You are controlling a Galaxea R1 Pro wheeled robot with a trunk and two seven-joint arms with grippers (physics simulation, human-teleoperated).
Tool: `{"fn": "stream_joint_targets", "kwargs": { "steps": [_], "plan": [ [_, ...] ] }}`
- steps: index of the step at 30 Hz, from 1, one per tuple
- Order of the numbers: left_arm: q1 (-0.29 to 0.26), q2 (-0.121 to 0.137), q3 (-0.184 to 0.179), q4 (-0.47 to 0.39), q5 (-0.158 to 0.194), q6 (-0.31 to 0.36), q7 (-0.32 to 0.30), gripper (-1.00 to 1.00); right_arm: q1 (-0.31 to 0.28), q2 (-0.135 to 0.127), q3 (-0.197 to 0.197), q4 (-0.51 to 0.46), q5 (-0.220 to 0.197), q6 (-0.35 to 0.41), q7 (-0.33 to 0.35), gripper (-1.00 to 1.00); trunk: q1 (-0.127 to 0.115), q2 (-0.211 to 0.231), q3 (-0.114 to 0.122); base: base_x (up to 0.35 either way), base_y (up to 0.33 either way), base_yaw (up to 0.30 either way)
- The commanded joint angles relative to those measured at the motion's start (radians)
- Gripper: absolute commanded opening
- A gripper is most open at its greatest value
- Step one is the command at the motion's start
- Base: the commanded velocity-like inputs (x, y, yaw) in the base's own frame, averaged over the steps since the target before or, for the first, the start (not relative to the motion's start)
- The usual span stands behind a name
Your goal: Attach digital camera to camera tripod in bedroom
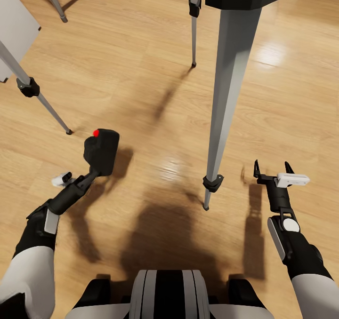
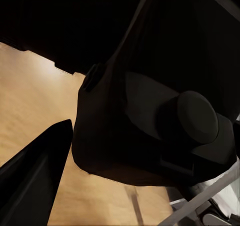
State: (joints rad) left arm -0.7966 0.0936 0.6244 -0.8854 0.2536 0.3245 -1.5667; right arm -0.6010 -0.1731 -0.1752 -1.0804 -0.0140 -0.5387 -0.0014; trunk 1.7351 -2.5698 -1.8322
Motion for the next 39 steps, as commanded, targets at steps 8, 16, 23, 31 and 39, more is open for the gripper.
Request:
{"fn": "stream_joint_targets", "kwargs": {
  "steps": [8, 16, 23, 31, 39],
  "plan": [
    [0.0, 0.019, 0.024, -0.081, -0.004, 0.096, -0.004, -1.0, 0.0, 0.0, 0.0, 0.0, -0.001, -0.003, 0.0, 1.0, 0.0, 0.0, 0.0, 0.0, 0.0, 0.0],
    [0.0, 0.02, 0.029, -0.097, -0.005, 0.108, -0.004, -1.0, 0.0, 0.0, 0.0, 0.0, -0.001, -0.003, 0.0, 1.0, 0.0, 0.0, 0.0, 0.0, 0.0, 0.0],
    [0.0, 0.02, 0.027, -0.101, -0.005, 0.109, -0.004, -1.0, 0.0, 0.0, 0.0, 0.0, -0.001, -0.003, 0.0, 1.0, 0.0, 0.0, 0.0, 0.0, 0.0, 0.0],
    [0.0, 0.03, -0.03, -0.132, -0.017, 0.112, -0.004, -1.0, 0.0, 0.0, 0.0, 0.0, -0.001, -0.003, 0.0, 1.0, 0.0, 0.0, 0.0, 0.0, 0.0, 0.0],
    [0.0, 0.032, -0.052, -0.143, -0.022, 0.112, -0.004, -1.0, 0.0, 0.0, 0.0, 0.0, -0.001, -0.003, 0.0, 1.0, 0.0, 0.0, 0.0, 0.0, 0.0, 0.0]
  ]
}}
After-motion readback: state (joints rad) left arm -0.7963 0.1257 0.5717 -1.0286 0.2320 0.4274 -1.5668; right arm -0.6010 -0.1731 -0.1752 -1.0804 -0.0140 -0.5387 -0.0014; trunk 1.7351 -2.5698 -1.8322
